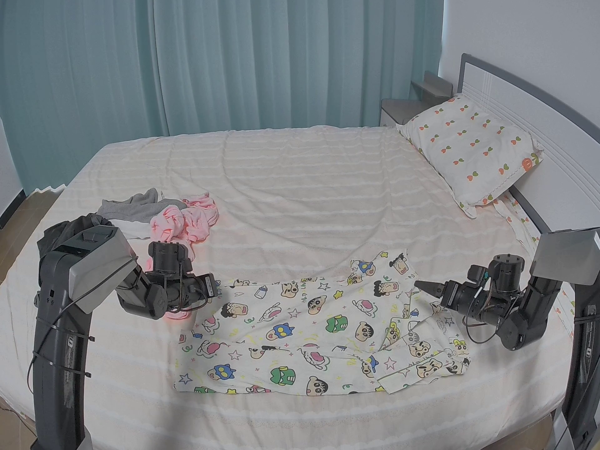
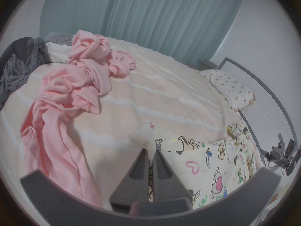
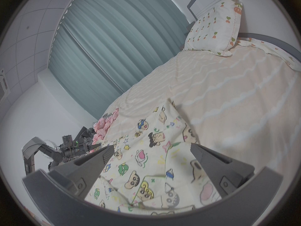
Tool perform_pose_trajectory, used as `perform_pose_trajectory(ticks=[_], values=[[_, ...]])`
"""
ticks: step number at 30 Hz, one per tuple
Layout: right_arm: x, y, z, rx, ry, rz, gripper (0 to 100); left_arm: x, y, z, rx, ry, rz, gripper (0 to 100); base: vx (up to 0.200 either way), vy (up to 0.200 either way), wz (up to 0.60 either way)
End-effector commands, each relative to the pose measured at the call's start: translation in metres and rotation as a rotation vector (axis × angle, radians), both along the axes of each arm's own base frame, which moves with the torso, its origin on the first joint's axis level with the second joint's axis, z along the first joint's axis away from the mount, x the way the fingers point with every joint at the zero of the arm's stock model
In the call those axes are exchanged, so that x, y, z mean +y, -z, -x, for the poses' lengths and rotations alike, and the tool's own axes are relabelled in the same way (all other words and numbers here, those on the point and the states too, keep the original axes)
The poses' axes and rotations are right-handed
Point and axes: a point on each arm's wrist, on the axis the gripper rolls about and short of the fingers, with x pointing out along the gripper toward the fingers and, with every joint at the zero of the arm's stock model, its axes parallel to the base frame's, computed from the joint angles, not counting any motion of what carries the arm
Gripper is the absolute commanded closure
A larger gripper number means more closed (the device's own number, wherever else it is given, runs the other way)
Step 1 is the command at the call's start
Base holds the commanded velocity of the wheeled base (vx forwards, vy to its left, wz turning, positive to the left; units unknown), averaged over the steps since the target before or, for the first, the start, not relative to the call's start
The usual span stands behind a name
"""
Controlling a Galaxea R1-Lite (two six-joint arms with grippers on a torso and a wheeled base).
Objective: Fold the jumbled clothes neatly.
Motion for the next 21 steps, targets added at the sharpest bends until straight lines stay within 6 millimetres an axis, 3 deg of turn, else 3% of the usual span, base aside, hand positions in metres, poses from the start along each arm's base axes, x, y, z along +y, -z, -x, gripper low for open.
perform_pose_trajectory(ticks=[1,7,11,21], values=[[0.003,-0.013,-0.036,-0.019,0.025,0.014,0,0.001,-0.009,-0.004,-0.058,-0.086,-0.002,100,0.0,0.0,0.0],[0.008,-0.012,-0.058,0.002,0.027,0.035,0,-0.007,-0.014,-0.005,-0.078,-0.11,-0.027,100,0.0,0.0,0.0],[0.02,0.0,-0.08,0.033,0.044,0.069,0,-0.015,-0.023,-0.002,-0.087,-0.106,-0.036,100,0.0,0.0,0.0],[0.037,0.017,-0.1,0.064,0.023,0.159,0,-0.032,-0.027,0.003,-0.093,-0.109,-0.059,100,0.0,0.0,0.0]])
